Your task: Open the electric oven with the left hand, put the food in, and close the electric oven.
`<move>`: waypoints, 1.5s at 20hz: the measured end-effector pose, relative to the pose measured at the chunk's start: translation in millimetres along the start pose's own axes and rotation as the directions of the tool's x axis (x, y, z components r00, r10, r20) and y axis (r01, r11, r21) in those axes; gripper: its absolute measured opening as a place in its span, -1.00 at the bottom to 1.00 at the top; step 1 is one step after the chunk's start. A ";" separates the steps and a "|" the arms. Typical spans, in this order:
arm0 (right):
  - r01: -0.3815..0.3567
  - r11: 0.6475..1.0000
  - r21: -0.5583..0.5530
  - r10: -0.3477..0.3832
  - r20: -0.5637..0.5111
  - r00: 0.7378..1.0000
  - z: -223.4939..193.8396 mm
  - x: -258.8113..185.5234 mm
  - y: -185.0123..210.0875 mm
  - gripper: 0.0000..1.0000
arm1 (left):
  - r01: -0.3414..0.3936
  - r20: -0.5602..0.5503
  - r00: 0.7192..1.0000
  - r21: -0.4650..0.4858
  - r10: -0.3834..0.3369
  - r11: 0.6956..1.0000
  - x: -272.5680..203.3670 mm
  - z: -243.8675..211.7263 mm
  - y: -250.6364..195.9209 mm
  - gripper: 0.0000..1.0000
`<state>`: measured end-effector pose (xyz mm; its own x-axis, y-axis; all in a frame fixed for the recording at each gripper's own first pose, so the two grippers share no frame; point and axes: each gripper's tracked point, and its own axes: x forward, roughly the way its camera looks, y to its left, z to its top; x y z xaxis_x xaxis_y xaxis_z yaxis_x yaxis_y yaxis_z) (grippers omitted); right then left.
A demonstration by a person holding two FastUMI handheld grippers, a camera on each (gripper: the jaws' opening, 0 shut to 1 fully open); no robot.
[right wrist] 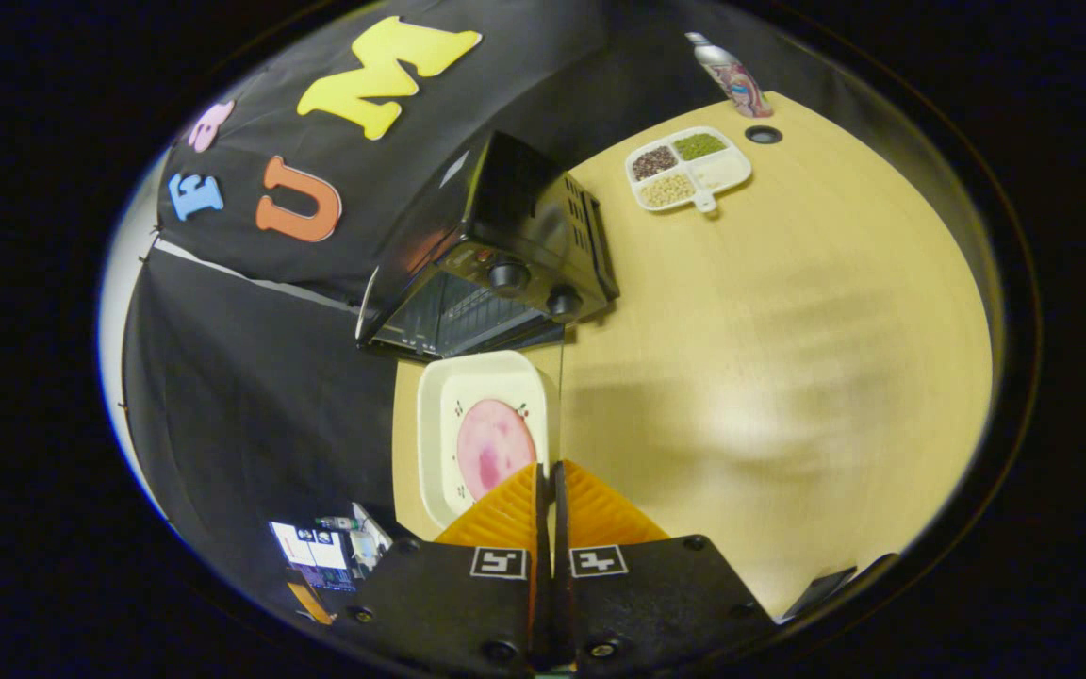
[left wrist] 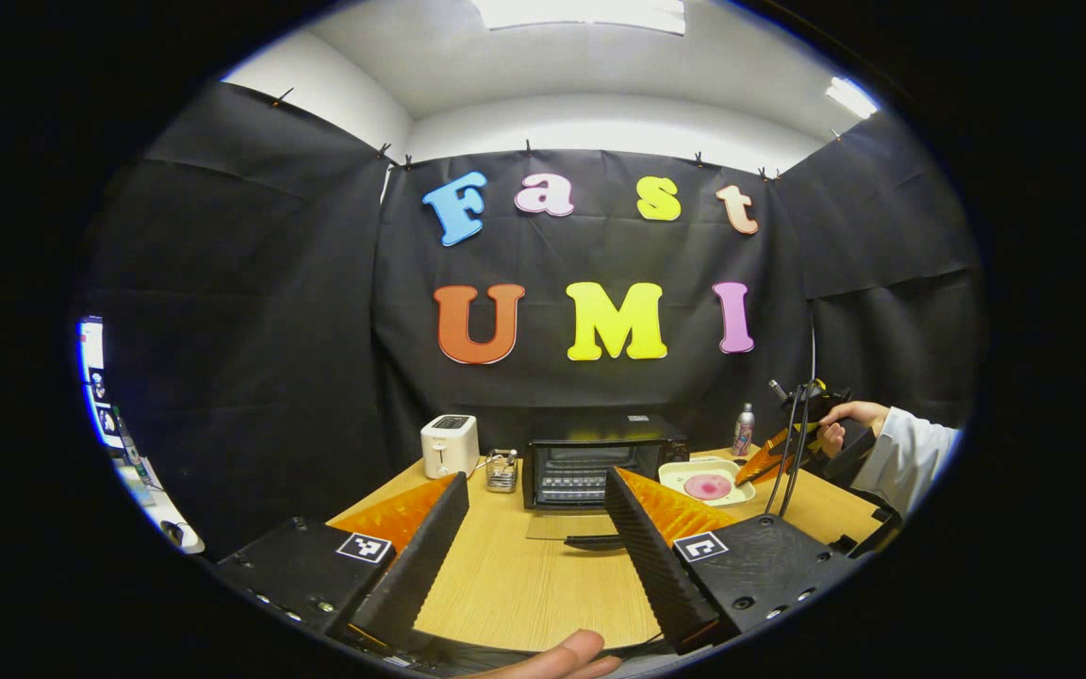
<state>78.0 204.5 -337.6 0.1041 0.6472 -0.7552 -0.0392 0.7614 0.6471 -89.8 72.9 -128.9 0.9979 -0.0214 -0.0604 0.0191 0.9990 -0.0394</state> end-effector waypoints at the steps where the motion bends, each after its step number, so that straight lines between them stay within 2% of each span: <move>1: 0.007 1.000 -0.005 -0.007 -0.008 1.000 -2.5 8.0 6.9 -0.99 | -0.017 0.000 1.000 -0.004 0.017 1.000 -1.2 0.3 8.3 0.87; 2: 0.011 1.000 -0.012 -0.011 -0.015 1.000 -4.6 16.1 14.4 -0.93 | -0.026 0.002 1.000 -0.009 0.026 1.000 -2.3 0.7 13.0 0.88; 3: 0.018 1.000 -0.016 -0.018 -0.019 1.000 -5.2 25.4 20.8 -0.99 | -0.031 0.003 0.999 -0.018 0.032 0.999 -3.2 0.3 17.8 0.89; 4: 0.025 0.999 -0.020 -0.026 -0.019 0.999 -5.9 33.2 26.2 -0.93 | -0.036 0.009 0.999 -0.028 0.036 0.999 -4.5 0.1 22.4 0.88; 5: 0.036 0.999 -0.019 -0.037 -0.013 0.999 -4.7 43.4 30.3 -0.99 | -0.039 0.012 0.999 -0.038 0.039 0.999 -6.4 0.3 26.3 0.88; 8: 0.058 0.998 0.009 -0.059 0.006 0.998 0.4 76.7 41.2 -0.99 | -0.061 0.010 0.998 -0.041 0.061 0.997 -8.6 -5.6 41.7 0.89; 10: 0.036 0.998 0.050 -0.038 0.040 0.998 8.1 98.2 53.1 -0.92 | -0.077 0.003 0.997 -0.031 0.078 0.997 -10.5 -8.7 50.6 0.89; 12: 0.008 0.994 0.108 -0.017 0.087 0.996 17.9 117.0 63.5 -0.98 | -0.080 -0.003 0.997 -0.027 0.080 0.996 -12.7 -13.9 54.9 0.89; 14: 0.007 0.988 0.157 -0.029 0.138 0.990 29.0 132.5 68.9 -0.92 | -0.079 -0.009 0.997 -0.018 0.079 0.997 -11.1 -18.6 59.1 0.89; 16: 0.017 0.979 0.205 -0.056 0.186 0.981 38.1 148.0 71.2 -0.99 | -0.084 -0.012 0.996 0.010 0.084 0.996 -13.2 -26.6 64.7 0.88; 18: 0.006 0.960 0.280 -0.085 0.269 0.959 50.3 157.0 72.3 -0.93 | -0.109 -0.007 0.994 0.065 0.110 0.992 -13.9 -33.9 75.7 0.88; 20: -0.015 0.936 0.351 -0.123 0.367 0.922 66.1 164.7 68.8 -0.92 | -0.124 -0.009 0.992 0.102 0.126 0.987 -12.8 -40.1 84.0 0.89; 22: -0.038 0.909 0.414 -0.158 0.429 0.889 77.1 171.6 66.6 -0.99 | -0.125 -0.011 0.992 0.098 0.127 0.987 -11.8 -44.2 86.4 0.88; 23: -0.042 0.902 0.430 -0.171 0.444 0.880 78.8 175.3 66.9 -0.93 | -0.122 -0.012 0.992 0.087 0.124 0.989 -10.4 -46.5 88.2 0.88; 26: -0.070 0.894 0.443 -0.192 0.517 0.834 94.4 191.5 72.3 -0.93 | -0.122 -0.010 0.992 0.037 0.122 0.992 -6.6 -48.9 93.2 0.90; 28: -0.091 0.886 0.455 -0.190 0.535 0.823 97.5 204.9 81.4 -0.93 | -0.112 -0.006 0.994 0.026 0.112 0.993 -2.3 -50.9 94.4 0.90; 30: -0.114 0.875 0.471 -0.171 0.520 0.837 96.6 224.6 94.3 -0.99 | -0.112 -0.008 0.994 0.030 0.112 0.993 -0.5 -55.7 97.5 0.89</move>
<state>193.7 418.0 -436.1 0.6110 0.3915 -0.6881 0.4221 0.5743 0.7015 -91.9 168.2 -188.3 0.9933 0.0901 -0.0727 -0.0905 0.9959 -0.0025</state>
